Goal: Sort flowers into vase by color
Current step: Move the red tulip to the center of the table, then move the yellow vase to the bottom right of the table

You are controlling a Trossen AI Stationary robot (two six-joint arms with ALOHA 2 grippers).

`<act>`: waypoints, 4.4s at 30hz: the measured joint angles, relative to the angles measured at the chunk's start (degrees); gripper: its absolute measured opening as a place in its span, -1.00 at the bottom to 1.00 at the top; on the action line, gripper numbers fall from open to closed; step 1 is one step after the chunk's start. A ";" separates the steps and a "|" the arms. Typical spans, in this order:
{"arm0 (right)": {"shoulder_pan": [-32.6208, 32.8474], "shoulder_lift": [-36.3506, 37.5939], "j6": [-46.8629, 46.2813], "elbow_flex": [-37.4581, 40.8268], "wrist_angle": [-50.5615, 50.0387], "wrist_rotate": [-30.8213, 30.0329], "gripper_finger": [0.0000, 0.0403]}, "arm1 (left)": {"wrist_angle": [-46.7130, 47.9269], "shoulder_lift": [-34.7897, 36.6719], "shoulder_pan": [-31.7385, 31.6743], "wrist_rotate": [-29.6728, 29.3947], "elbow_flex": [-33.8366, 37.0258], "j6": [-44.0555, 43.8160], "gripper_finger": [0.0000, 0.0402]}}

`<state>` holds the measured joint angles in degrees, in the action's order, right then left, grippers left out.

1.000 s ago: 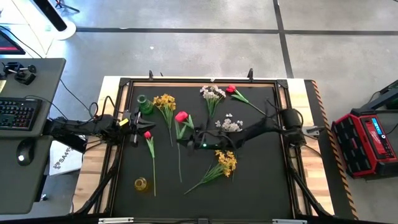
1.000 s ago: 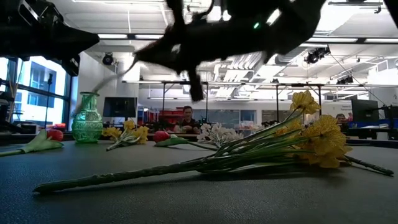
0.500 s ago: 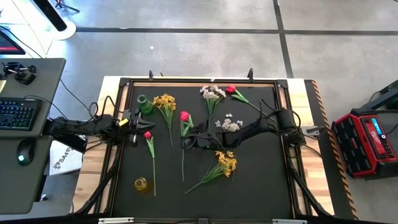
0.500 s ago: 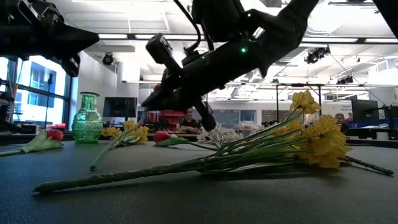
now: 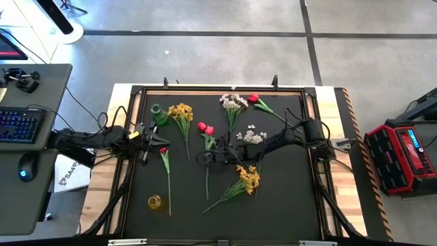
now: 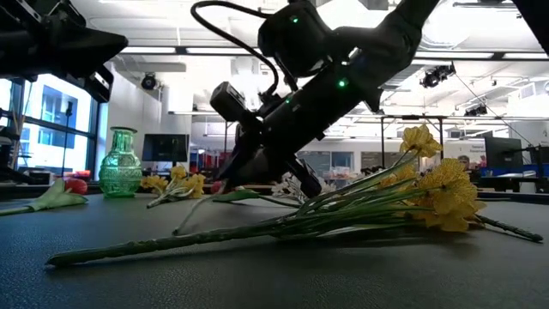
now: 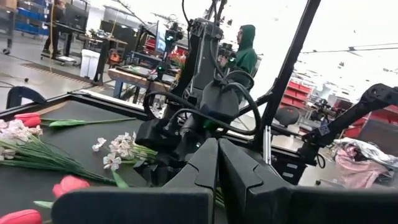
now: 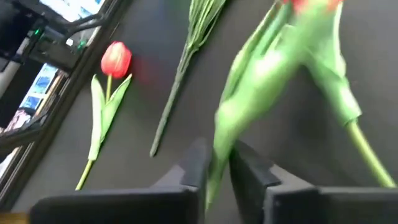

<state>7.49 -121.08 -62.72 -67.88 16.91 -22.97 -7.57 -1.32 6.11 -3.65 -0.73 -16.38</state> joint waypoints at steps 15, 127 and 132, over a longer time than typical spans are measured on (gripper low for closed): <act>-0.85 4.15 2.09 0.02 -10.35 6.77 -0.09 | 0.22 0.00 0.00 3.37 0.00 2.82 -1.00; 11.65 11.10 43.29 0.02 -3.87 -16.67 -0.12 | 60.47 -85.29 67.36 -19.00 -55.55 -70.20 0.14; 11.43 11.10 43.52 0.02 -2.82 -16.65 -0.12 | 55.04 -85.29 69.18 -21.84 -51.54 -70.28 0.14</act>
<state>18.92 -109.97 -19.20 -67.85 14.09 -39.62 47.47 -86.61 75.29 -25.49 -52.27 -86.66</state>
